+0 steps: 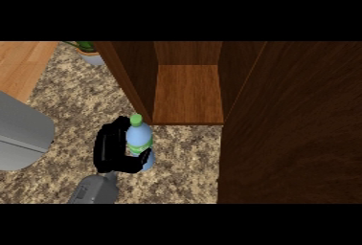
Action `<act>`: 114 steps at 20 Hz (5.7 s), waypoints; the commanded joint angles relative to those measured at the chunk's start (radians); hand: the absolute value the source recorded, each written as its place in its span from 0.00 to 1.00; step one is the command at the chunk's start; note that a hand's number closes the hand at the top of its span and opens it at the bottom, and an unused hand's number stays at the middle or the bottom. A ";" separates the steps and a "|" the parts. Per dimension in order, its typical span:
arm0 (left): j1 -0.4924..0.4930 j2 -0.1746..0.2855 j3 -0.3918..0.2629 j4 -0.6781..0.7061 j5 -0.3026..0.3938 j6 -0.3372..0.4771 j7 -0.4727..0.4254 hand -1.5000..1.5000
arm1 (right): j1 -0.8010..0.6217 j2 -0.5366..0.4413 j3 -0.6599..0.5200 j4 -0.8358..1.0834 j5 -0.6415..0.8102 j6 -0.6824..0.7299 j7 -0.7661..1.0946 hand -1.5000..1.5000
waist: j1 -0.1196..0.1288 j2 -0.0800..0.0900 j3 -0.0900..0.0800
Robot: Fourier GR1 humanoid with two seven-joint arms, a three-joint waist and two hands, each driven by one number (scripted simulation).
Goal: Pick up the bottled water, place it into the cabinet and close the cabinet
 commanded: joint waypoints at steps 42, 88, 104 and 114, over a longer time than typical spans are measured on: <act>-0.680 -0.062 -0.222 0.227 -0.042 0.676 0.344 1.00 | -0.143 0.008 -0.142 -0.065 -0.220 0.058 0.182 0.00 | -0.030 0.009 -0.001; -0.880 -0.071 -0.124 0.628 0.110 0.388 0.063 0.00 | -0.234 0.021 -0.151 -0.032 -0.222 0.084 0.214 0.00 | -0.025 0.000 -0.001; -0.448 -0.065 -0.338 -0.004 0.039 0.482 0.214 0.00 | -0.223 0.046 -0.074 -0.126 -0.202 0.016 0.318 0.00 | 0.023 -0.006 -0.001; -0.116 0.078 -0.414 -0.340 0.024 0.446 0.234 0.00 | -0.281 -0.044 0.000 -0.097 -0.126 0.089 0.376 1.00 | 0.022 0.000 -0.002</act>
